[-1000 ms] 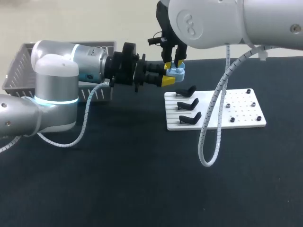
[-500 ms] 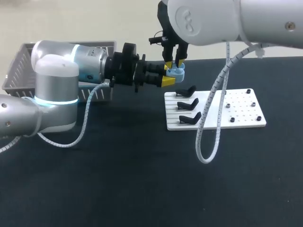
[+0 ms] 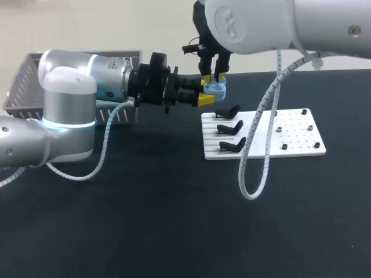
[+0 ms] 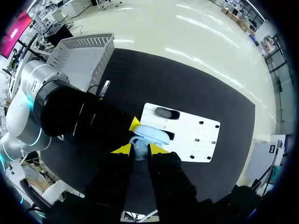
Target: Pick up each earbud case from the left stands, insert the matching earbuds, close the lid, and place the case in the box.
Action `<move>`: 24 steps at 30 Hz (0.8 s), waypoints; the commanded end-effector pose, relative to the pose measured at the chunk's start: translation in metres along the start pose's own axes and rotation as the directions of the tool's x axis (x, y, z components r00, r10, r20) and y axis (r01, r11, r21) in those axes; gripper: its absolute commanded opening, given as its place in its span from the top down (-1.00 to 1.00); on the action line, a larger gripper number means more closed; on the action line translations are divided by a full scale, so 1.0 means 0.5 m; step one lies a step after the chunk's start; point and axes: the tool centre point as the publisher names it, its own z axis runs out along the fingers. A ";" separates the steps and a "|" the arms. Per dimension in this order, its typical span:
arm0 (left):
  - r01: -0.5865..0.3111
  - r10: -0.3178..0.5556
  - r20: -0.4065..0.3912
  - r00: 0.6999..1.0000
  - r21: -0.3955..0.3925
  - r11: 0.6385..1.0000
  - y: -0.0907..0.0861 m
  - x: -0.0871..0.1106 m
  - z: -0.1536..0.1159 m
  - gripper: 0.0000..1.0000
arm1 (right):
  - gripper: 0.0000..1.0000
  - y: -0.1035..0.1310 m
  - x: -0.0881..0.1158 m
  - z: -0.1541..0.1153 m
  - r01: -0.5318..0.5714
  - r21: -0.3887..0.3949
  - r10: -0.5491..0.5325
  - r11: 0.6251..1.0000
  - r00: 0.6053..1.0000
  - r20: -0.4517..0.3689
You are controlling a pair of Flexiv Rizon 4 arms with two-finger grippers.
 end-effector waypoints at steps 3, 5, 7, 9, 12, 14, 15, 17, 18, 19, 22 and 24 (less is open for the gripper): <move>-0.003 0.003 0.003 1.000 -0.002 1.000 -0.001 0.000 0.000 1.00 | 1.00 -0.001 0.009 -0.002 -0.001 0.001 0.001 1.000 1.000 0.007; -0.003 0.003 0.003 1.000 -0.002 1.000 -0.001 0.000 0.000 1.00 | 1.00 0.001 0.011 -0.003 0.001 0.002 -0.001 1.000 1.000 0.009; -0.003 0.003 0.003 1.000 -0.002 1.000 -0.001 0.000 0.000 1.00 | 1.00 0.004 0.012 -0.003 0.002 0.000 -0.002 1.000 1.000 0.010; -0.003 0.003 0.003 1.000 -0.002 1.000 -0.001 0.000 0.000 1.00 | 1.00 0.007 0.013 -0.004 0.003 -0.001 -0.003 1.000 1.000 0.011; -0.003 0.003 0.003 1.000 -0.002 1.000 -0.001 0.000 0.000 1.00 | 1.00 0.012 0.013 -0.002 0.007 -0.001 -0.007 1.000 1.000 0.011; -0.003 0.003 0.003 1.000 -0.002 1.000 -0.001 0.000 0.000 1.00 | 1.00 0.014 0.012 0.000 0.009 0.000 -0.009 1.000 1.000 0.011; -0.003 0.003 0.003 1.000 -0.002 1.000 -0.001 0.000 0.000 1.00 | 1.00 0.014 0.011 0.001 0.009 0.001 -0.009 1.000 1.000 0.011; -0.003 0.003 0.003 1.000 -0.002 1.000 -0.001 0.000 0.000 1.00 | 1.00 0.014 0.008 0.004 0.008 0.004 -0.008 1.000 1.000 0.012; -0.003 0.003 0.003 1.000 -0.002 1.000 -0.001 0.000 0.000 1.00 | 1.00 0.013 0.007 0.005 0.007 0.005 -0.007 1.000 1.000 0.012; -0.003 0.003 0.003 1.000 -0.002 1.000 -0.001 0.000 0.000 1.00 | 1.00 0.011 0.004 0.006 0.005 0.007 -0.005 1.000 1.000 0.013; -0.003 0.003 0.003 1.000 -0.002 1.000 -0.001 0.000 0.000 1.00 | 1.00 0.007 0.000 0.003 -0.002 0.010 0.002 1.000 1.000 0.017; -0.003 0.003 0.003 1.000 -0.002 1.000 -0.001 0.000 0.000 1.00 | 1.00 0.006 -0.001 0.002 -0.004 0.010 0.004 1.000 1.000 0.018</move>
